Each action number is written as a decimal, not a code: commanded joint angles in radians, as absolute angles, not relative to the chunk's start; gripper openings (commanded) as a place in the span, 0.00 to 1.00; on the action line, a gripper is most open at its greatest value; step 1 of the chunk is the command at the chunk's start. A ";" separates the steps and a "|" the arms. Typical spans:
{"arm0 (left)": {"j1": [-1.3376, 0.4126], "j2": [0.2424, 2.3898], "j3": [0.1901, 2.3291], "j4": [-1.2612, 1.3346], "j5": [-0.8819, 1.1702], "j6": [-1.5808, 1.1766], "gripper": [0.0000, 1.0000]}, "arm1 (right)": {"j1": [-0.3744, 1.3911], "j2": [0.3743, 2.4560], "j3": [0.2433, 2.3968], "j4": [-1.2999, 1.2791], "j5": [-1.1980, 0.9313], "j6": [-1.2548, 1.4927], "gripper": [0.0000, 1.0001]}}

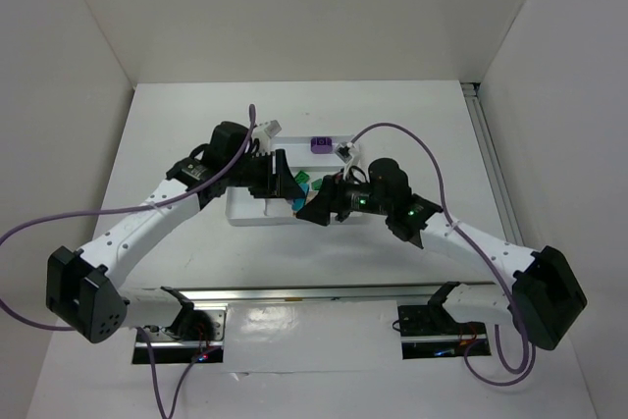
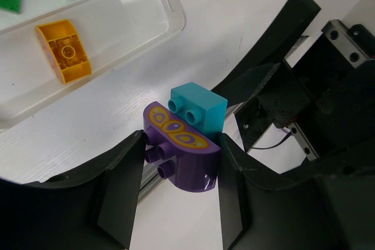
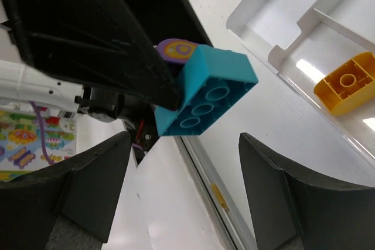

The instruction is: Sort the legos into containers by color

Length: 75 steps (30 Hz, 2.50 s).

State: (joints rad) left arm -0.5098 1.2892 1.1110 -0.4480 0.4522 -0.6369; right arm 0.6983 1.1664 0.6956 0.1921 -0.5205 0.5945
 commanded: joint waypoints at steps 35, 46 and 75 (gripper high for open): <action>-0.506 1.262 1.181 -0.465 0.396 -0.644 0.90 | 0.715 1.197 0.636 0.422 -0.403 0.782 0.11; -0.488 1.241 1.224 -0.546 0.302 -0.603 0.79 | 0.715 1.150 0.701 0.243 -0.315 0.675 0.10; -0.663 0.743 0.796 0.016 0.566 0.275 0.95 | 0.425 1.194 0.730 0.494 -1.200 1.054 0.11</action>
State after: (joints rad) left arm -0.6315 0.7898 0.8646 -0.1833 0.5377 0.1360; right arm 0.4313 1.2385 0.7399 0.3431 -1.1385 0.9474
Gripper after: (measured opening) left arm 0.934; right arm 0.444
